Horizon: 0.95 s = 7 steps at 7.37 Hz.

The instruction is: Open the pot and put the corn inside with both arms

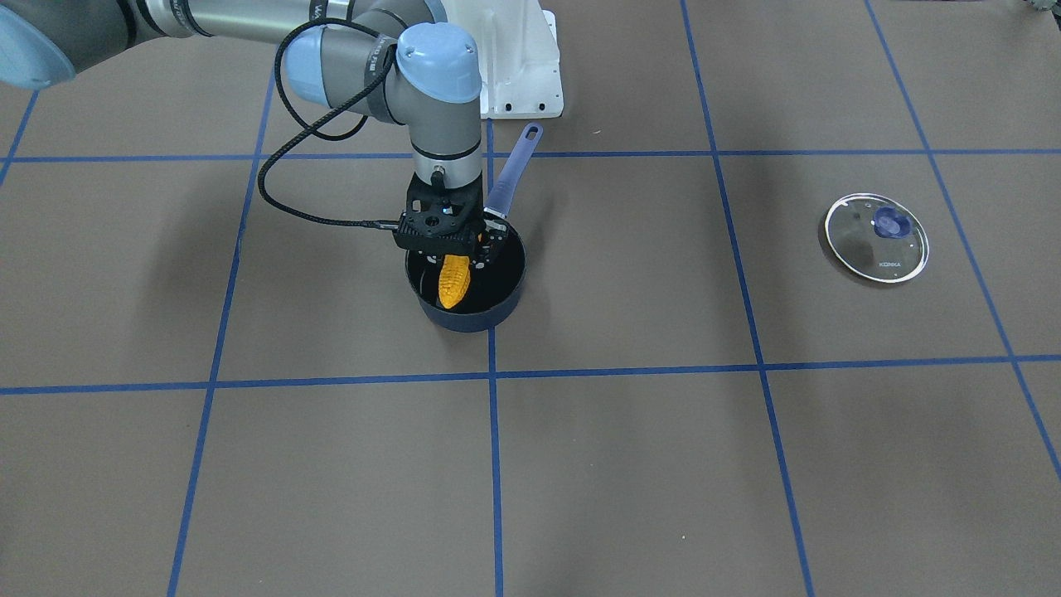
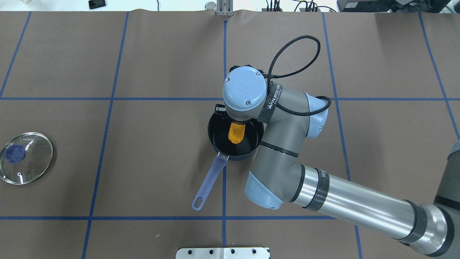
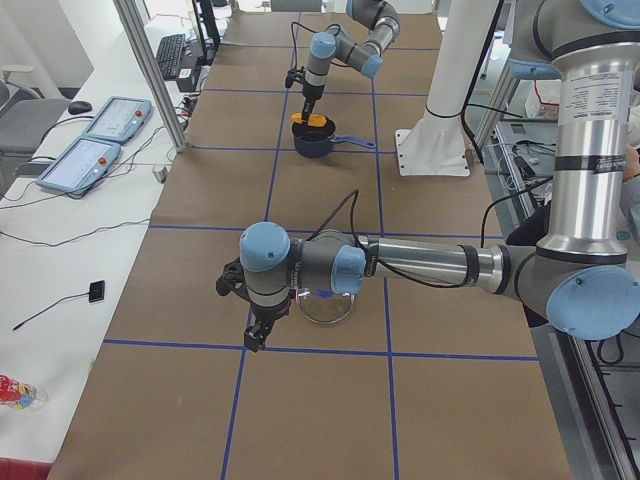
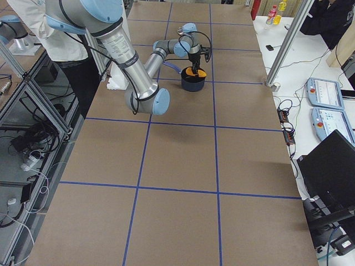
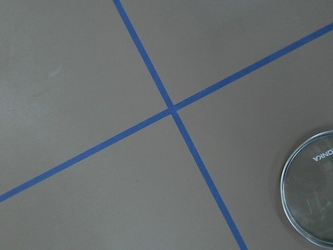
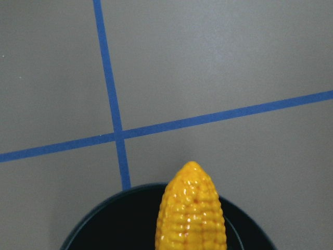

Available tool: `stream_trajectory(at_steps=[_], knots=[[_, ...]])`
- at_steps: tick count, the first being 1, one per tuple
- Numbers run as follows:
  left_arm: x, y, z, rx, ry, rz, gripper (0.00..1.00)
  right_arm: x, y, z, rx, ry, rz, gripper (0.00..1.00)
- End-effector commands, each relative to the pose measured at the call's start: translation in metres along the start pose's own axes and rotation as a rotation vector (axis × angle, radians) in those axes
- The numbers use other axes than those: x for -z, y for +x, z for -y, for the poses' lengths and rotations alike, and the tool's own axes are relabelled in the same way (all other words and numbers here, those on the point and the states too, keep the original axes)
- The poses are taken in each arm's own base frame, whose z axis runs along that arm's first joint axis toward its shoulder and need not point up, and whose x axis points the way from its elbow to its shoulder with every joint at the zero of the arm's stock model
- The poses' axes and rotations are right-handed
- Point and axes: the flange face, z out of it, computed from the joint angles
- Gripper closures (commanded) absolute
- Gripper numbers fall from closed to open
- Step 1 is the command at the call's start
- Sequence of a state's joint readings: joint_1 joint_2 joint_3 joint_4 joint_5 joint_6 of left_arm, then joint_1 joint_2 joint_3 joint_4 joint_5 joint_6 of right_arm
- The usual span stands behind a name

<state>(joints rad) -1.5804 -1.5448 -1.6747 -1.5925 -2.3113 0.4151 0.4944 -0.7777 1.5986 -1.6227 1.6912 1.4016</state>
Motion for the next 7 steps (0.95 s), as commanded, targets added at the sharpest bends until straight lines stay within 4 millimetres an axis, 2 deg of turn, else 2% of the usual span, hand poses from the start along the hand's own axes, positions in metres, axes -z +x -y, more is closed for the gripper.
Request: stream_trajectory(at_steps=[1,3,5,6,7], knots=[[0.000,0.000,0.000,-0.001,0.000,0.000,0.02,-0.004,-0.007,-0.012,0.010,0.019,-0.004,0.01],[-0.004,-0.001,-0.007,0.010,-0.009,-0.005,0.02,0.000,-0.005,-0.003,0.005,0.031,-0.002,0.00],[-0.007,-0.001,-0.011,0.019,-0.017,-0.011,0.02,0.005,0.018,0.039,-0.023,0.047,-0.015,0.00],[-0.013,-0.003,-0.023,0.031,-0.030,-0.019,0.02,0.007,0.049,0.072,0.006,0.016,-0.024,0.00],[-0.016,-0.002,-0.035,0.044,-0.040,-0.025,0.02,0.006,0.096,0.110,0.078,-0.010,-0.043,0.00]])
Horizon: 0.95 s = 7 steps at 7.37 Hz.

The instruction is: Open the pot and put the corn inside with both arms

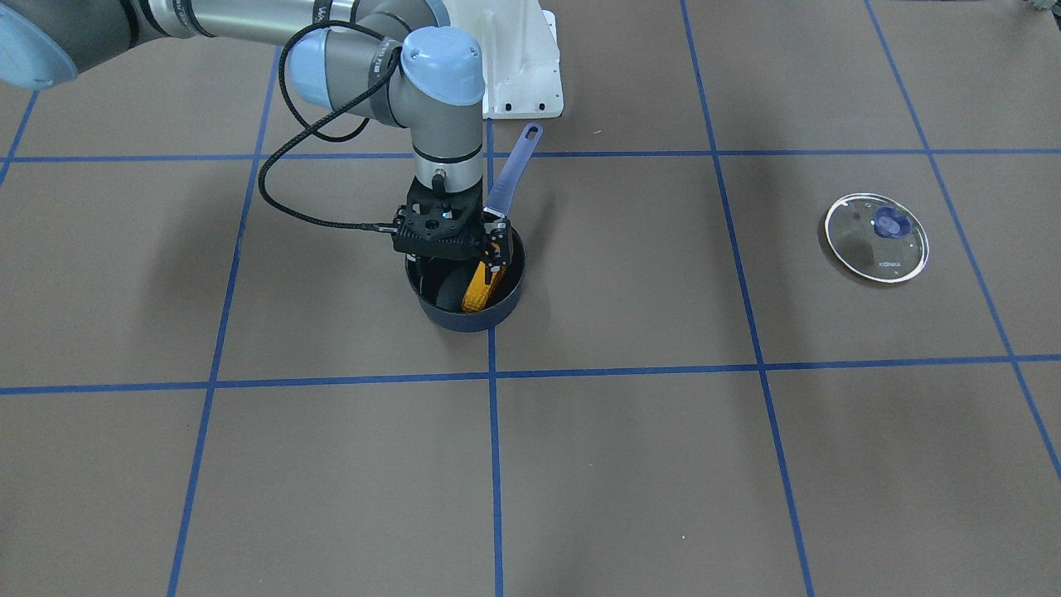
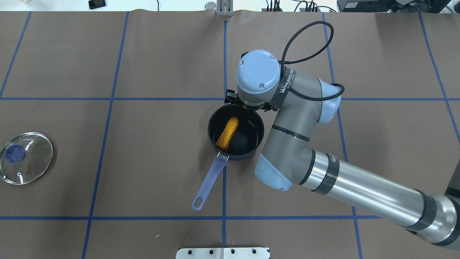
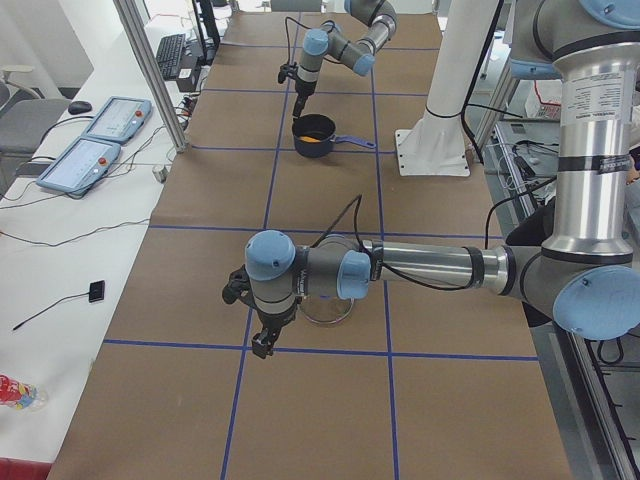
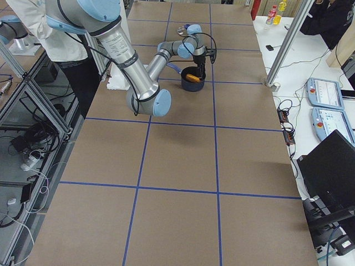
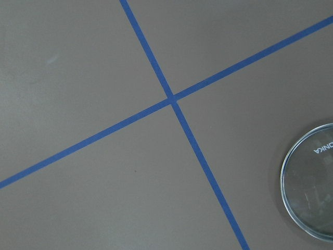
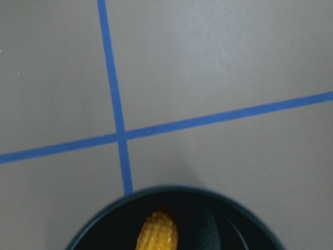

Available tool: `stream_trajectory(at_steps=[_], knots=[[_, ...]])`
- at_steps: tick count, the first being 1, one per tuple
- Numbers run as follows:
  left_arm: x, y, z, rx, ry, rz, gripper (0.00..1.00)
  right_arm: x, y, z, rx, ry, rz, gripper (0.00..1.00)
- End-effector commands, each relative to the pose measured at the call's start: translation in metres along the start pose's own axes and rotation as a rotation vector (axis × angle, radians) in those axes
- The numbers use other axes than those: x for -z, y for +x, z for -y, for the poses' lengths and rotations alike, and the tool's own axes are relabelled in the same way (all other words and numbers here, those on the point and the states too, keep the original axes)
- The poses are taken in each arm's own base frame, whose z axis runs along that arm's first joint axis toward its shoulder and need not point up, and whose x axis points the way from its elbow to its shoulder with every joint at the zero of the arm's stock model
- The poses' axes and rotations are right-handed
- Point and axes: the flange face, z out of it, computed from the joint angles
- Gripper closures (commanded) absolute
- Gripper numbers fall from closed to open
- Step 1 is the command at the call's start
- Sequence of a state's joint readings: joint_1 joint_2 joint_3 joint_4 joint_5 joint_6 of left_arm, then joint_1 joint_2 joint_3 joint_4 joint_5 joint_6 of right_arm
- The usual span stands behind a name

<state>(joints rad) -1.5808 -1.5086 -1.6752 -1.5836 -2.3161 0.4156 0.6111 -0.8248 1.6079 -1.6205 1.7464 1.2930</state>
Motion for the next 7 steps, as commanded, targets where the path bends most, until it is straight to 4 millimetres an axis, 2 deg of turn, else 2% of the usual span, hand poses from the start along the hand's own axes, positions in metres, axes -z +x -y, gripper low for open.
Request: stream_trajectory(at_steps=[1,2,3,4,5,7], knots=[[-0.013,-0.004,-0.024,0.039,-0.032,-0.014,0.02,-0.006,0.102,0.080,0.144,-0.022,-0.058,0.00],[-0.014,-0.005,-0.028,0.055,-0.041,-0.020,0.02,-0.006,0.161,0.116,0.203,-0.043,-0.069,0.00],[-0.015,-0.001,-0.032,0.160,-0.044,-0.051,0.02,-0.006,0.224,0.142,0.250,-0.061,-0.036,0.00],[-0.009,0.004,-0.028,0.313,-0.031,-0.054,0.02,-0.007,0.292,0.160,0.302,-0.059,-0.025,0.00],[-0.001,0.010,-0.022,0.397,-0.019,-0.049,0.02,-0.001,0.355,0.176,0.357,-0.079,-0.028,0.00],[0.002,0.021,-0.041,0.374,-0.001,-0.048,0.02,0.027,0.493,0.188,0.351,-0.125,0.035,0.00]])
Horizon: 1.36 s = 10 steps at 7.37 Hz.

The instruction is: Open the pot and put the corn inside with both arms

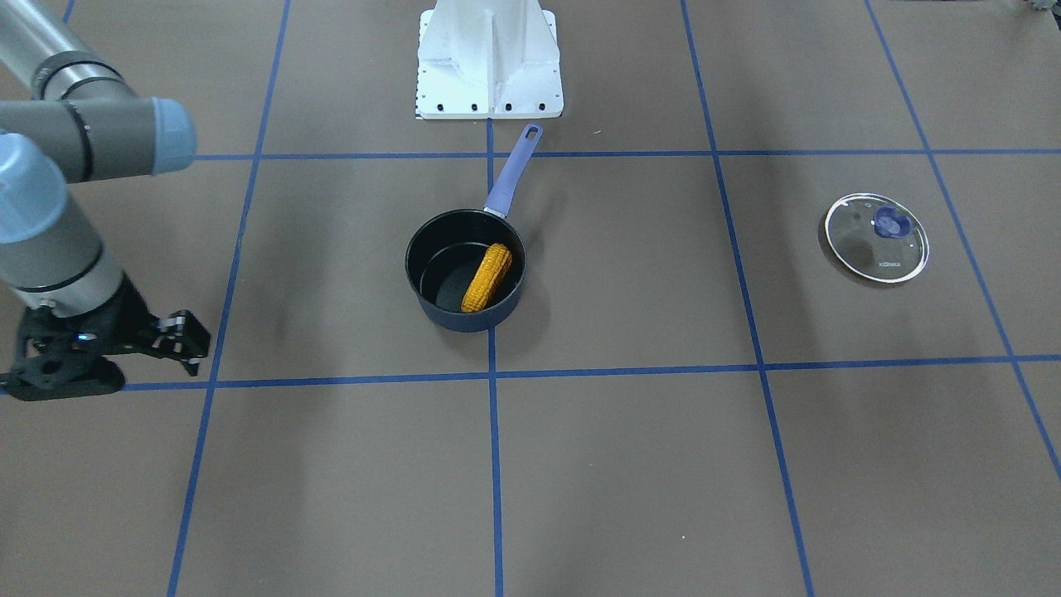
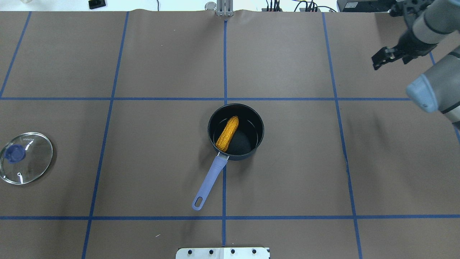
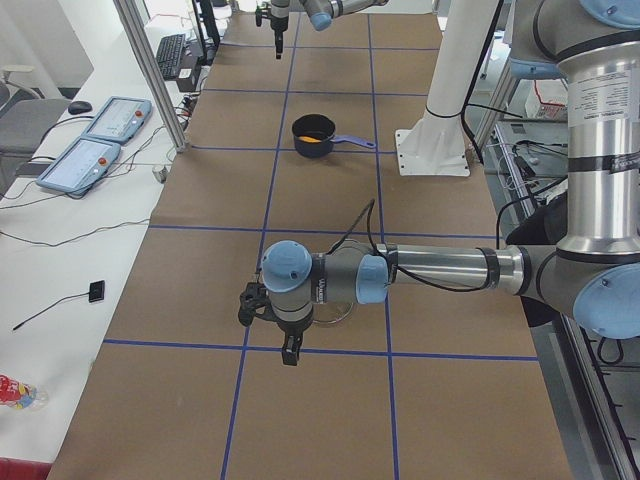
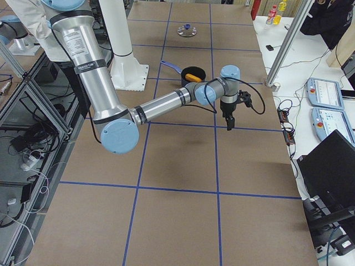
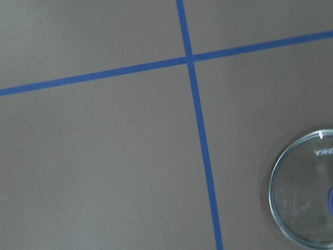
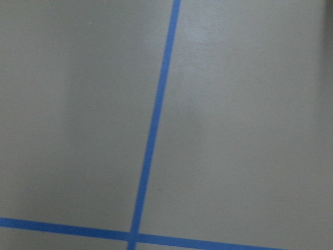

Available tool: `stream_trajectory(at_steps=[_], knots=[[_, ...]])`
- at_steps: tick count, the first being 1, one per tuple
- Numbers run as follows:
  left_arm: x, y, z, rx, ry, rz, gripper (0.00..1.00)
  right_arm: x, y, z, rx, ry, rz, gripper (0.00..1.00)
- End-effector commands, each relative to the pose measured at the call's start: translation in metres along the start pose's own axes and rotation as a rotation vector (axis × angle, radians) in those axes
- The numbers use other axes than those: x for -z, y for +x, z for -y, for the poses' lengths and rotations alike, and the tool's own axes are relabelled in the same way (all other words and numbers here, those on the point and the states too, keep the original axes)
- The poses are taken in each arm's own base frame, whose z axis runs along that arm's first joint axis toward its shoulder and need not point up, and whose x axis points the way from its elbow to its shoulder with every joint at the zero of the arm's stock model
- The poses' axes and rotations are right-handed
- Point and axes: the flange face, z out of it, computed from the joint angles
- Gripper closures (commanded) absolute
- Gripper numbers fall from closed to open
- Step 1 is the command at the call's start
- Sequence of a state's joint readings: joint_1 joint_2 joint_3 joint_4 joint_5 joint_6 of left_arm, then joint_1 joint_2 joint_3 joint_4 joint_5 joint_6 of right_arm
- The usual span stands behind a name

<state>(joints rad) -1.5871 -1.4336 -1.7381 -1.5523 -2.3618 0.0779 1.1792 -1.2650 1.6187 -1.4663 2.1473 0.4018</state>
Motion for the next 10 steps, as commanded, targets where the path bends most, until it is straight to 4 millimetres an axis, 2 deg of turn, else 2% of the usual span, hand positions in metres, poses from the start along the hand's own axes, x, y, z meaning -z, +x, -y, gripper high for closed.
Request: stream_trajectory(at_steps=[1,2,3,4,5,10], knots=[[0.008,0.008,-0.011,-0.011,0.026,0.004,0.02,0.021,0.136,-0.061,-0.042,-0.032,0.085,0.00],[0.010,0.010,-0.010,-0.017,0.032,0.008,0.02,0.030,0.186,-0.101,-0.050,-0.025,0.089,0.00],[0.010,0.012,-0.009,-0.022,0.033,0.008,0.02,0.029,0.223,-0.149,-0.073,-0.040,0.085,0.00],[0.011,0.012,-0.010,-0.022,0.035,0.008,0.02,0.038,0.251,-0.184,-0.118,-0.031,0.076,0.00],[0.012,0.013,-0.009,-0.024,0.037,0.008,0.02,0.045,0.266,-0.200,-0.152,-0.019,0.069,0.00],[0.012,0.014,-0.009,-0.033,0.044,0.009,0.02,0.050,0.269,-0.196,-0.151,-0.003,0.062,0.00]])
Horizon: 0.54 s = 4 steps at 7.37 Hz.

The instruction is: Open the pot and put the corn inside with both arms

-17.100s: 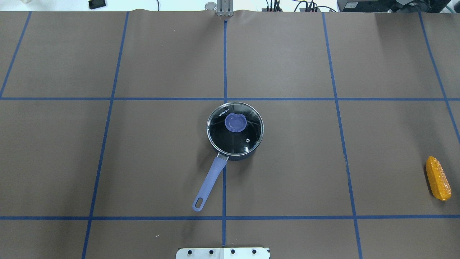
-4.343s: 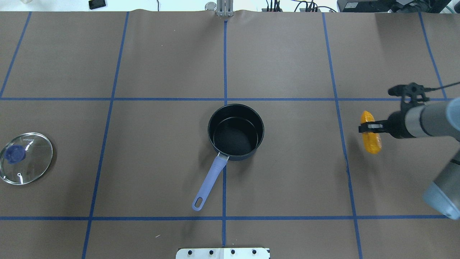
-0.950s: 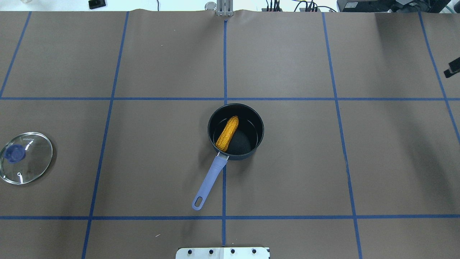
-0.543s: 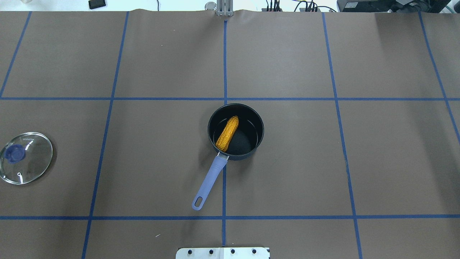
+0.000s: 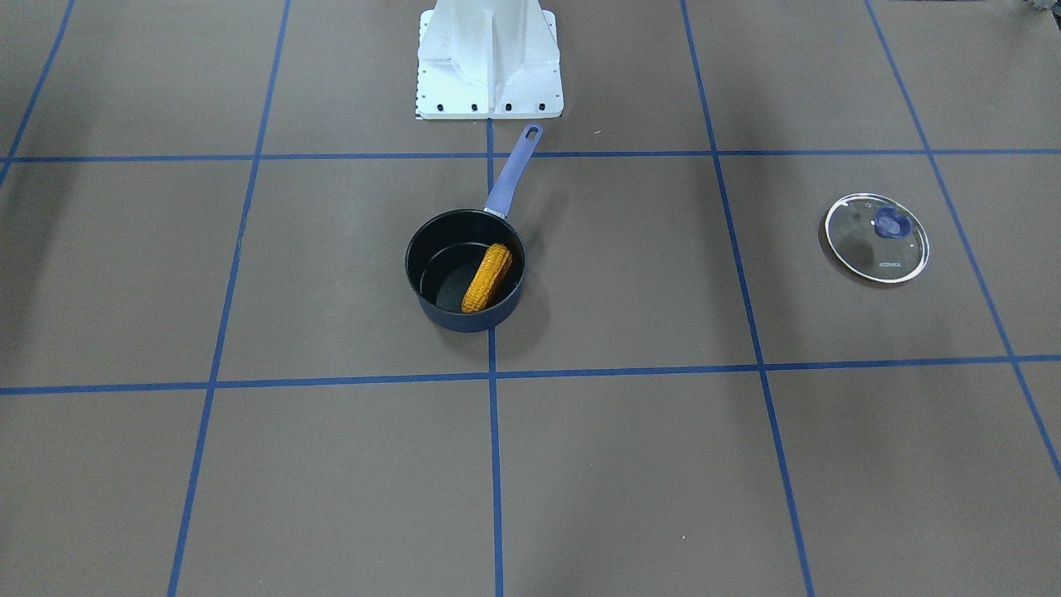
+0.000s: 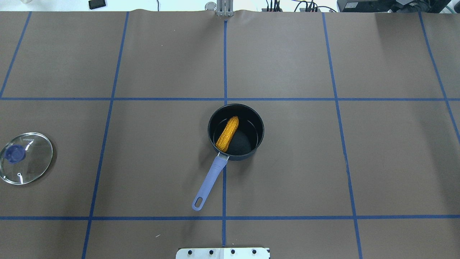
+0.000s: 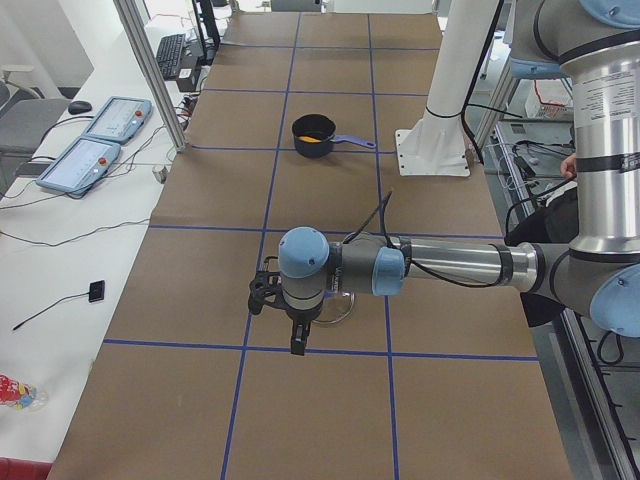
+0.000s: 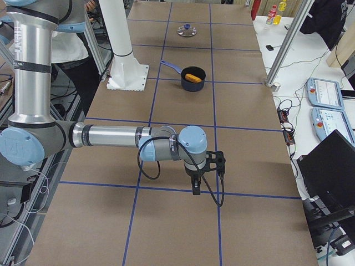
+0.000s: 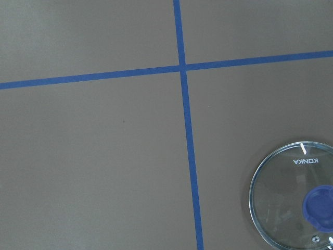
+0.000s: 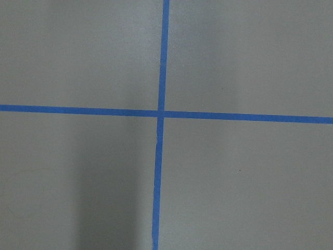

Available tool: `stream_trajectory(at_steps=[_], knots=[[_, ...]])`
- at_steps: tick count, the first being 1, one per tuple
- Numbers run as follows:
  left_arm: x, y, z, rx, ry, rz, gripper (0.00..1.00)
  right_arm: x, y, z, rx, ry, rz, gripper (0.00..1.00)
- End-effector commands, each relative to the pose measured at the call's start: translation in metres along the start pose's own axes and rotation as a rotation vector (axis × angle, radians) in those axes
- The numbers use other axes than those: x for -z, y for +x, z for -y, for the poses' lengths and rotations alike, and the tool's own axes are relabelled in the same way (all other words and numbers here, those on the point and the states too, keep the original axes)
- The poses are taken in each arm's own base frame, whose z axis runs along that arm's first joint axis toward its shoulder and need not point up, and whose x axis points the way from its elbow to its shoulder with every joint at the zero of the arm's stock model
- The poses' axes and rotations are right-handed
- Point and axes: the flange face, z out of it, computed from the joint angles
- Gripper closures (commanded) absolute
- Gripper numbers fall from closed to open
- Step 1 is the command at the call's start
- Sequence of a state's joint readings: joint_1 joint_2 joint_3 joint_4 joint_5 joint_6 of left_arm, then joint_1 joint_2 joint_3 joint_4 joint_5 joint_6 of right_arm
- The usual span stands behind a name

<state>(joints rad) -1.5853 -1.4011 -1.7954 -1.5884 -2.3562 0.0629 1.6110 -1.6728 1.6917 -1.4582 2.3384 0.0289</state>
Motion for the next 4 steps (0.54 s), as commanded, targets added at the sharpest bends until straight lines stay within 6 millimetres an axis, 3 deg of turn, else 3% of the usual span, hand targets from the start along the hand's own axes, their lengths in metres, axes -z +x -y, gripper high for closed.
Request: stream_trajectory(at_steps=[1,4], knots=[[-0.0002,0.0002,0.0001,-0.003,0.002,0.000,0.02,0.0021,-0.0012,0.0010,0.004,0.007,-0.001,0.00],[-0.0002,0.0002,0.0001,-0.003,0.002,0.000,0.02,0.0002,0.0005,-0.0024,0.037,0.042,0.002,0.00]])
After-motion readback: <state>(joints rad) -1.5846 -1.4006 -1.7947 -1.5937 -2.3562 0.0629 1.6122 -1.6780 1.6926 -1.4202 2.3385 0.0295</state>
